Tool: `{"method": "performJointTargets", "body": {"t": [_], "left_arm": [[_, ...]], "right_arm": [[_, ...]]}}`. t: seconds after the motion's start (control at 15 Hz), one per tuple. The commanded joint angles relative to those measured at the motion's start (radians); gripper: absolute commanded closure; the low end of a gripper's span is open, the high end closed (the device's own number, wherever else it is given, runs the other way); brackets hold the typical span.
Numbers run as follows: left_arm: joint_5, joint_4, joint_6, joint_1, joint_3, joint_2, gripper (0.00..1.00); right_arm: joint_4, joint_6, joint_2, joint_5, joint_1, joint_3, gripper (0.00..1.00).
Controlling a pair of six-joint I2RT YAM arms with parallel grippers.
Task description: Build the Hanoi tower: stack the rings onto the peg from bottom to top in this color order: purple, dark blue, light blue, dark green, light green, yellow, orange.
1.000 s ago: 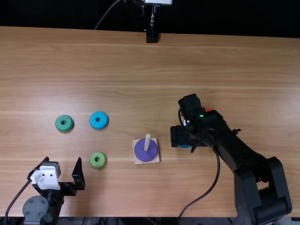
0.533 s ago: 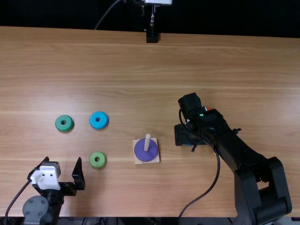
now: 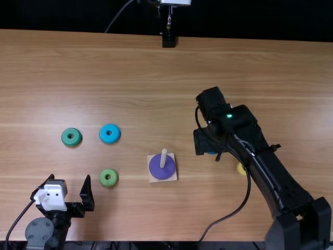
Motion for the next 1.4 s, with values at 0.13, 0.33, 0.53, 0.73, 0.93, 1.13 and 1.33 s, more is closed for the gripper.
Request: {"method": "performJointTargets", "body": {"t": [0.13, 0.33, 0.53, 0.73, 0.93, 1.13, 1.33], "left_arm": [[-0.006, -0.082, 0.005, -0.003, -0.106, -0.012, 0.0], [-0.006, -0.082, 0.005, -0.003, -0.106, -0.012, 0.0], [-0.006, -0.082, 0.005, -0.004, -0.106, -0.012, 0.0], [-0.006, -0.082, 0.005, -0.003, -0.106, -0.012, 0.0], [-0.004, -0.082, 0.005, -0.004, -0.106, -0.012, 0.0], [-0.006, -0.082, 0.005, -0.003, -0.106, -0.012, 0.0], [-0.006, -0.082, 0.005, -0.004, -0.106, -0.012, 0.0]], "right_arm": [[-0.149, 0.001, -0.04, 0.003, 0.092, 0.167, 0.92], [-0.189, 0.01, -0.06, 0.003, 0.166, 0.246, 0.92], [-0.189, 0.012, -0.057, 0.0, 0.19, 0.314, 0.92], [-0.191, 0.013, -0.051, 0.0, 0.226, 0.352, 0.92], [-0.213, 0.015, -0.049, 0.0, 0.258, 0.395, 0.92], [-0.213, 0.017, -0.048, -0.004, 0.281, 0.406, 0.93], [-0.211, 0.017, -0.048, -0.008, 0.299, 0.404, 0.93]]}}
